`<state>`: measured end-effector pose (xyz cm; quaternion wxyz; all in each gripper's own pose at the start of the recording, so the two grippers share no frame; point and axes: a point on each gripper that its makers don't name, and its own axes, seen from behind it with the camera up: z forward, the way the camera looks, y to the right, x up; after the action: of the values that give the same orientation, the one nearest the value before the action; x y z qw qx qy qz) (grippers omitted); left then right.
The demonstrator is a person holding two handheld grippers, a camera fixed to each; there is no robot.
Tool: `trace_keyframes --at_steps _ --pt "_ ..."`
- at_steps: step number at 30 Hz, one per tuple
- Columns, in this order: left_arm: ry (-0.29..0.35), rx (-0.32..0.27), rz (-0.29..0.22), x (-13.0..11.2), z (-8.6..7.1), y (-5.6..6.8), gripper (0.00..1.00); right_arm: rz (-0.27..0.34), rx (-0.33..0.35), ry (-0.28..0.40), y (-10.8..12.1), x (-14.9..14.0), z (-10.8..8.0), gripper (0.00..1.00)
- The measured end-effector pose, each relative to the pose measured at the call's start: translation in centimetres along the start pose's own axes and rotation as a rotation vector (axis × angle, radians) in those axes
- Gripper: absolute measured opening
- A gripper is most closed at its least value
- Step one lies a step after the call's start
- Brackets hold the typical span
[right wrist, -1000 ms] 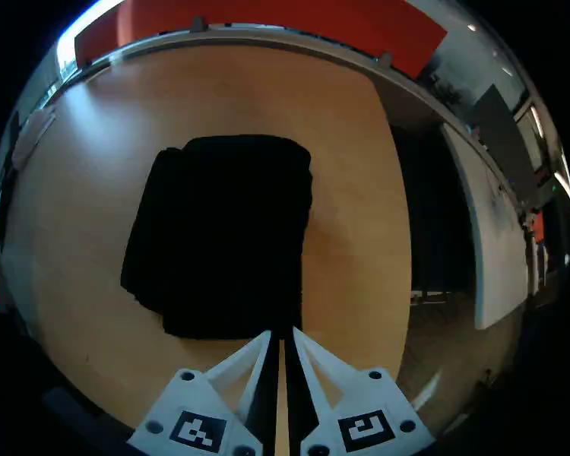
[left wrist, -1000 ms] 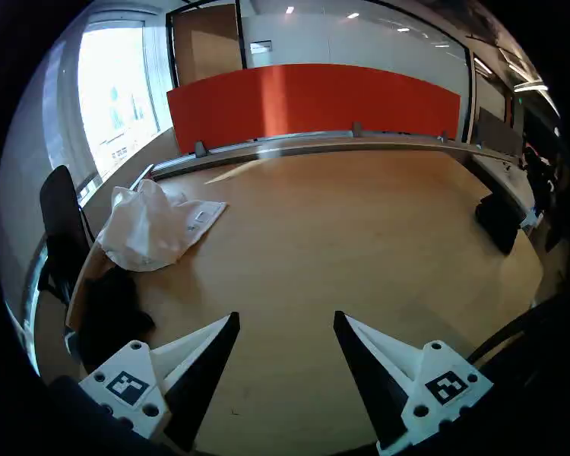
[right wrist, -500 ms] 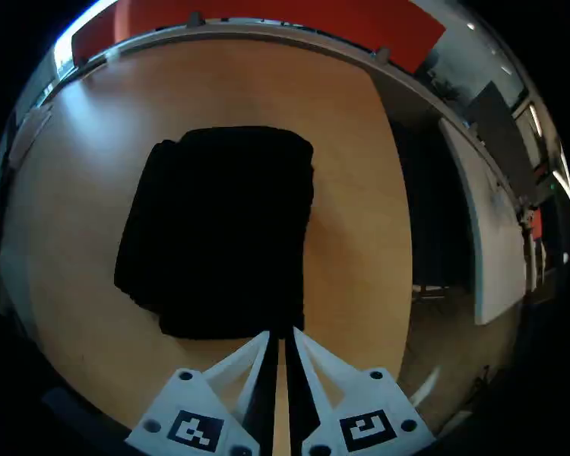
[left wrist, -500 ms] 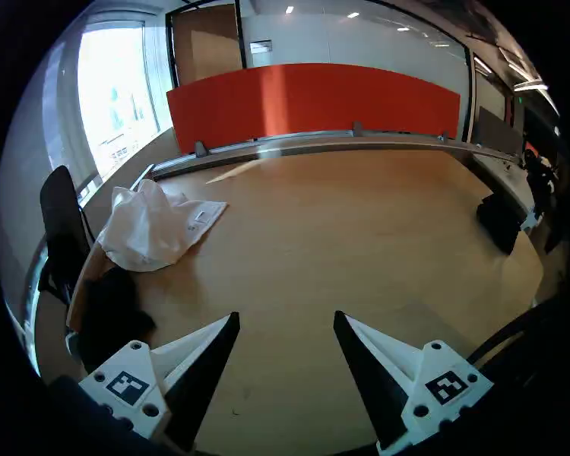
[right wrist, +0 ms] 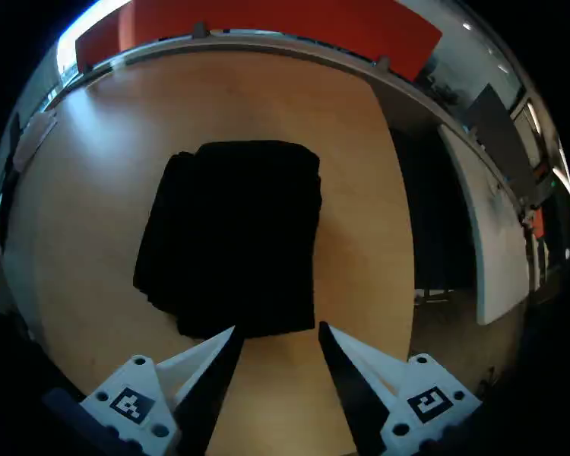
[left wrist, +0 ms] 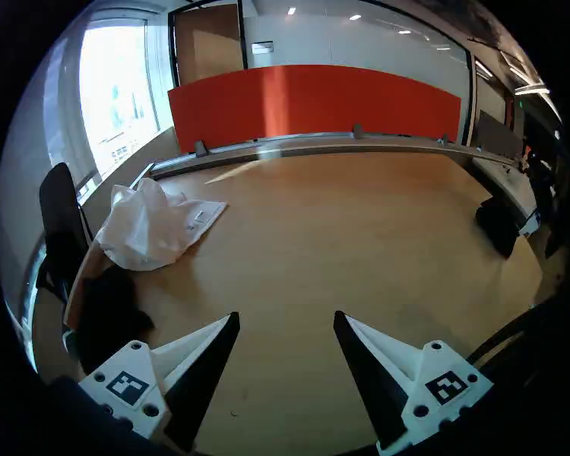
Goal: Fold towel
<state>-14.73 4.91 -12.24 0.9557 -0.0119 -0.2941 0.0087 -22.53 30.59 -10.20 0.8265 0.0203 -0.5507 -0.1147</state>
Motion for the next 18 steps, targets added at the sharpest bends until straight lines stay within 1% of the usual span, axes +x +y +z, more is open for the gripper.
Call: trace_keyframes --at_steps 1,3,8,14,18 --pt "0.001 -0.001 -0.001 0.0 0.0 0.0 0.92 0.006 0.003 0.004 -0.1 0.1 0.0 0.86" --pt "0.003 -0.002 -0.002 0.0 0.0 0.0 0.92 0.018 0.007 0.013 -0.4 0.2 -0.1 0.87" --pt "0.006 -0.002 -0.004 0.1 -0.1 -0.1 0.92 0.041 0.011 0.030 -0.7 0.5 -0.3 0.87" --pt "0.011 0.002 -0.013 0.2 -0.1 -0.5 0.92 0.063 0.001 0.057 -0.9 1.0 -0.4 0.87" --pt "0.014 0.002 -0.024 0.3 -0.1 -0.7 0.92 0.118 -0.011 0.118 -1.1 2.2 -0.6 0.87"
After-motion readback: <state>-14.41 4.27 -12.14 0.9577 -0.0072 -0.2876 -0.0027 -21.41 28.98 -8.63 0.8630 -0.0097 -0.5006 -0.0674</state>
